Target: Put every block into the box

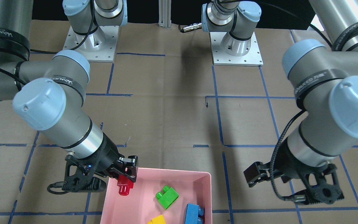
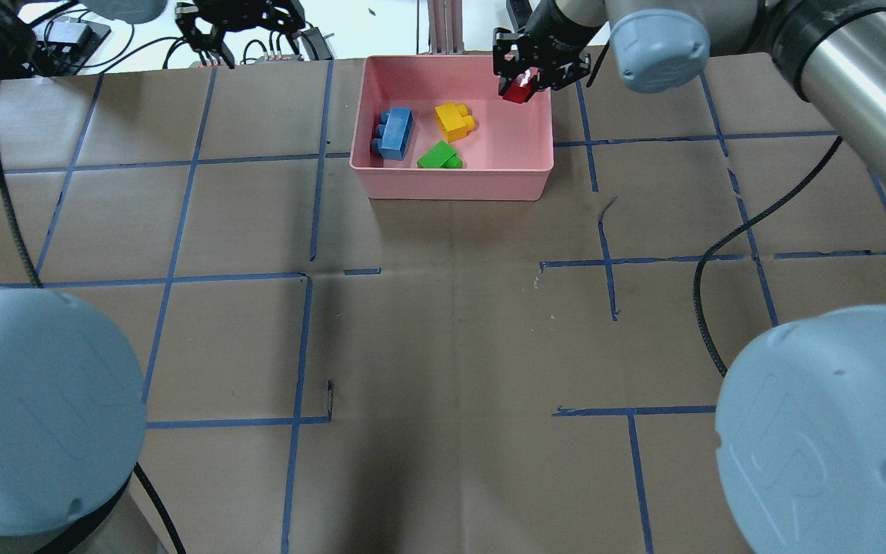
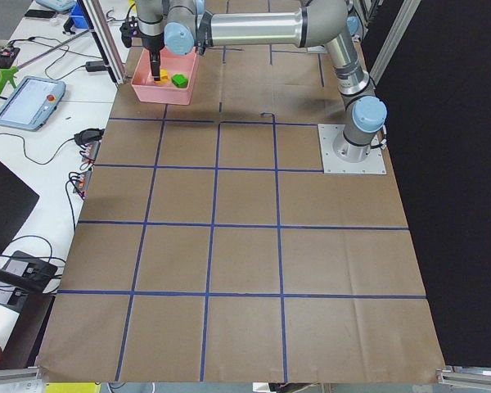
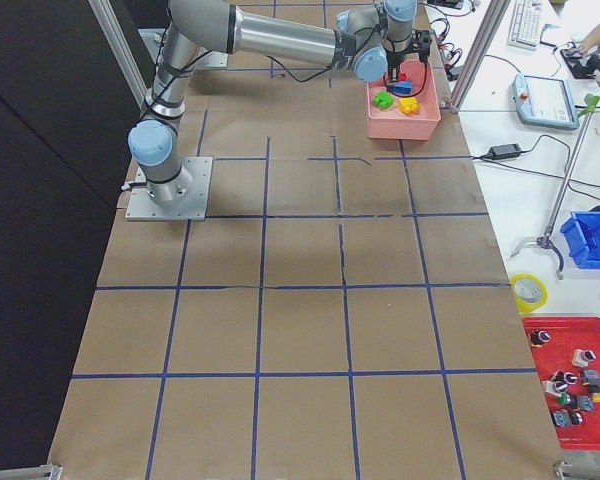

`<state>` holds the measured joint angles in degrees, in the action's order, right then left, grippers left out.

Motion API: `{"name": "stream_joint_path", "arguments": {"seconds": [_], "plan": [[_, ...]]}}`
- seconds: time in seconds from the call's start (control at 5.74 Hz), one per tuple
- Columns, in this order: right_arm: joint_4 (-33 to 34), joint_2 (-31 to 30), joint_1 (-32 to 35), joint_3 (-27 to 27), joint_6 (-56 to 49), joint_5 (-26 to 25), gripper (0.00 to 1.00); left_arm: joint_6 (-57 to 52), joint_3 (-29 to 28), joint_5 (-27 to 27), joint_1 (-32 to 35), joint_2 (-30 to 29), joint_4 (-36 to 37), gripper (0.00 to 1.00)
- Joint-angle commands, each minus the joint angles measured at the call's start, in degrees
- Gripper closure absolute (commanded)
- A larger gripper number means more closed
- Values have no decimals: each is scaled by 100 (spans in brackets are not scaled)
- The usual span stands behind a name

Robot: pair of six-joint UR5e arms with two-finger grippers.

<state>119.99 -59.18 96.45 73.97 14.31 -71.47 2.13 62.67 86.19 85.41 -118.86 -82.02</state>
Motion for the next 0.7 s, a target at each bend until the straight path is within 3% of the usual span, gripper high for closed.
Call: {"name": "stream_joint_path", "arguments": {"seconds": [0.0, 0.17, 0.52], "plan": [[402, 353, 277, -267, 248, -16, 64, -337, 1161, 20, -306, 1226, -313, 0], [280, 320, 278, -321, 230, -77, 1, -118, 1838, -15, -297, 1843, -306, 0], [51, 310, 278, -330, 82, -95, 0, -81, 2301, 2, 209, 2584, -506, 0]]}}
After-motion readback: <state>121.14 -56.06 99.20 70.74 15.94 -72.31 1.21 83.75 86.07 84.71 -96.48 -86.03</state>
